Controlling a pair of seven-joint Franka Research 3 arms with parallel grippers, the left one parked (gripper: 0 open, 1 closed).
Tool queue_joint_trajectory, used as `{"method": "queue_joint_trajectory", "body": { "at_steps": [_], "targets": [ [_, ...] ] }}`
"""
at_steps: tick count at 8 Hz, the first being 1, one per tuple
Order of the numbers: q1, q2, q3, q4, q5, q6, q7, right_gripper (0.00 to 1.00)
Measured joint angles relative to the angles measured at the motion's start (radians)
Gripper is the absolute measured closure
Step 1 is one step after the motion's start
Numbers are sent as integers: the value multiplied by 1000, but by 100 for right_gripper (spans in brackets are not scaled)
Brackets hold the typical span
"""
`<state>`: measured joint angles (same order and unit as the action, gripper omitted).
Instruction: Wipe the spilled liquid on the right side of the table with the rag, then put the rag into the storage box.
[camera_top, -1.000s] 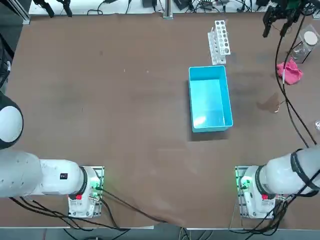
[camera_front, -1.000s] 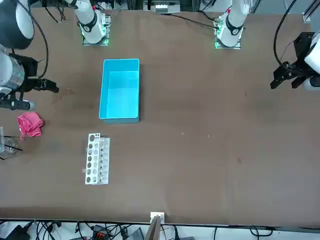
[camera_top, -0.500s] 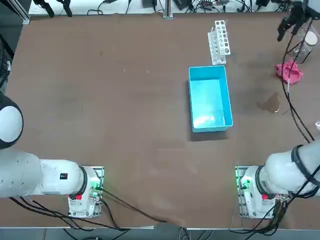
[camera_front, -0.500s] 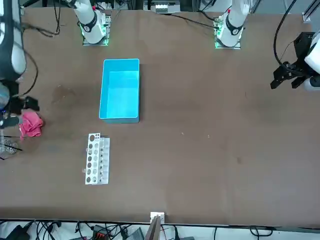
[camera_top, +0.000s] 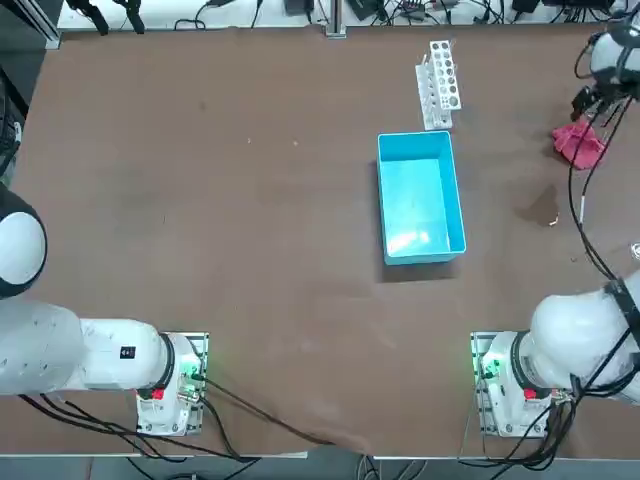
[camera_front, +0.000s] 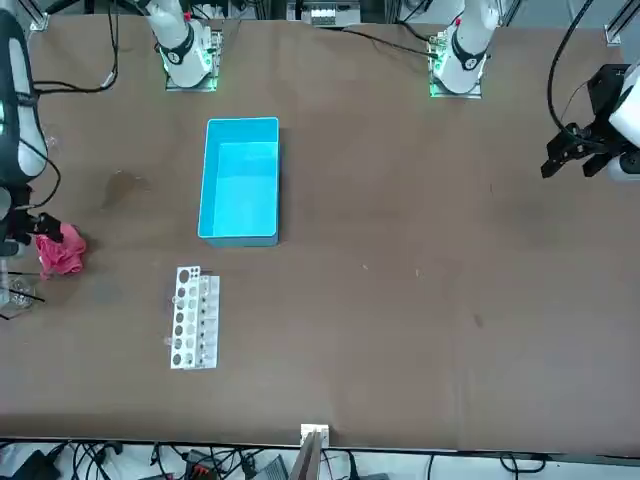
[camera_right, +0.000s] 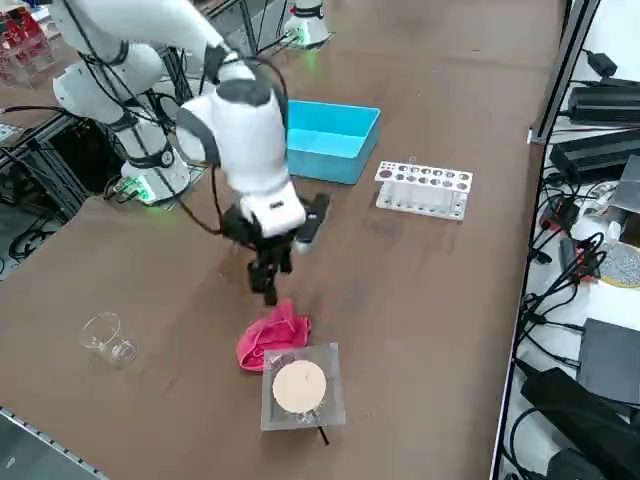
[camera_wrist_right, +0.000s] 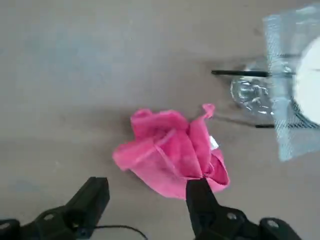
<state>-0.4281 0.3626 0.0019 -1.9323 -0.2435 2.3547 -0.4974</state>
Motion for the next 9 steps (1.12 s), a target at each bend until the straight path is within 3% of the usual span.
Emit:
{"method": "queue_joint_trajectory", "body": {
  "at_steps": [3,6,9],
  "targets": [
    [2,15,12,-44,-102,76,-147,5],
    [-37,92,9,-70,-395,279,-147,4],
    [-52,126,10,-74,-463,304,-150,5]
  ]
}}
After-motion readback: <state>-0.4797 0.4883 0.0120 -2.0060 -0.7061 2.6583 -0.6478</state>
